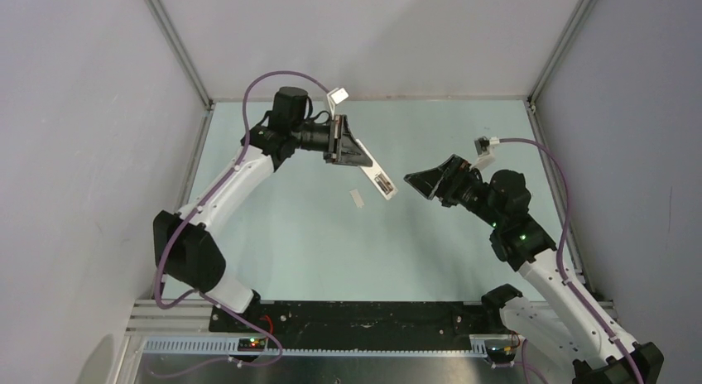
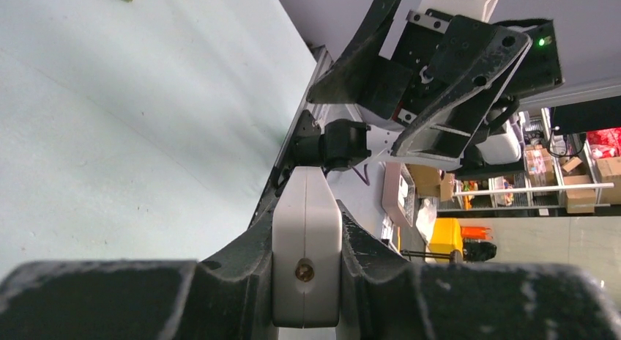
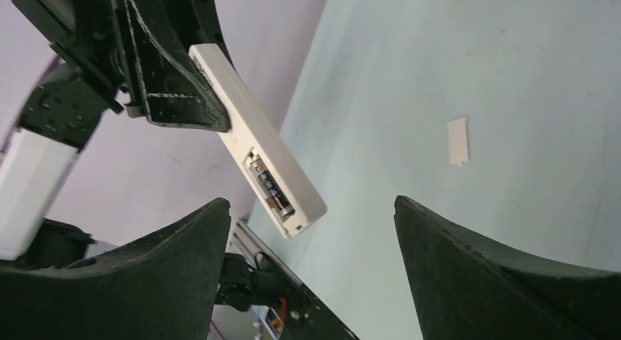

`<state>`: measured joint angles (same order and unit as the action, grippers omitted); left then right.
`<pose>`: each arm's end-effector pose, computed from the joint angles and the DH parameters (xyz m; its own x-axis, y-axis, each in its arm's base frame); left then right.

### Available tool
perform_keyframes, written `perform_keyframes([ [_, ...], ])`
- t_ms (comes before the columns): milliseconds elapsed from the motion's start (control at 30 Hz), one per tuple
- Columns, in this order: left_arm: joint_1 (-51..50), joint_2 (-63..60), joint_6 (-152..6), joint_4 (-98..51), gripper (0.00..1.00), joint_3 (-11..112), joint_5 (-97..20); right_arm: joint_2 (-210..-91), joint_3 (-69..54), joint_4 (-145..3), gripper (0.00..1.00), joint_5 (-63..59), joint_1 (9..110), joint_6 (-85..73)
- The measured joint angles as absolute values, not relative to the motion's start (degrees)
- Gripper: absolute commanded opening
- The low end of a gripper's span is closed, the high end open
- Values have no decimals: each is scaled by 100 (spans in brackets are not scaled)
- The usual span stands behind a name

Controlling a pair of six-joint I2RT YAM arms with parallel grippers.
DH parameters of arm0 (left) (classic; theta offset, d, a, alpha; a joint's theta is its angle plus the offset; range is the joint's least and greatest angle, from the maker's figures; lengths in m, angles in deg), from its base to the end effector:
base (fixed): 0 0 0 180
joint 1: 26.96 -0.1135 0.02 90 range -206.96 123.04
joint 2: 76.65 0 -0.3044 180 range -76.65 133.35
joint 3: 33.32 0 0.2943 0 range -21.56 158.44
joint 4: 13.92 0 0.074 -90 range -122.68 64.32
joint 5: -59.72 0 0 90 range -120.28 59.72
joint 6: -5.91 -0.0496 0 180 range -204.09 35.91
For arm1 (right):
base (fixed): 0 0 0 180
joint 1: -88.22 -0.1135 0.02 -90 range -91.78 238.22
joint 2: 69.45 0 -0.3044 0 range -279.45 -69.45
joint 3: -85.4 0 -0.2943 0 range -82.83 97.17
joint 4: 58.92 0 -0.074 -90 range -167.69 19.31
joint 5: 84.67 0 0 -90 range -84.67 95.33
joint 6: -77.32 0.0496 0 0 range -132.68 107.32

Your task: Load the batteries into the remote control

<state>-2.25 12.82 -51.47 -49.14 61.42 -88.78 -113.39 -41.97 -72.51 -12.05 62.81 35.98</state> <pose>0.3428 -0.2043 0.3950 -0.8615 0.0864 -0.5003 0.5048 0.2522 -0.8256 0.1857 0.1046 0.3588 -0.5603 0.5271 -0.6390 -0.3901 0.5126 0.7649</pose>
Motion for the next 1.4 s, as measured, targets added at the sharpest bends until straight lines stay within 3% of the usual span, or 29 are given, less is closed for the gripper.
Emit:
perform_keyframes([
  [300, -225, 795, -5307, -4965, 0, 5653, -8845, -11651, -3592, -8069, 82, -1319, 6290, 2637],
  [433, -225, 611, -5438, -4969, 0, 5500, -8891, -11745, -3511, -8082, 87, -1546, 6255, 2372],
  [867, -225, 161, -6030, -4997, 0, 5384, -9177, -12167, -2949, -8279, 88, -2292, 5186, 1271],
  [1200, -212, -333, -6015, -5026, 0, 5546, -7925, -12054, -2949, -7935, 91, 237, 4915, 3113],
  [1400, -22, -1188, -6168, -4687, 0, 5583, -6775, -12189, -2932, -7479, 92, 926, 4917, 5052],
])
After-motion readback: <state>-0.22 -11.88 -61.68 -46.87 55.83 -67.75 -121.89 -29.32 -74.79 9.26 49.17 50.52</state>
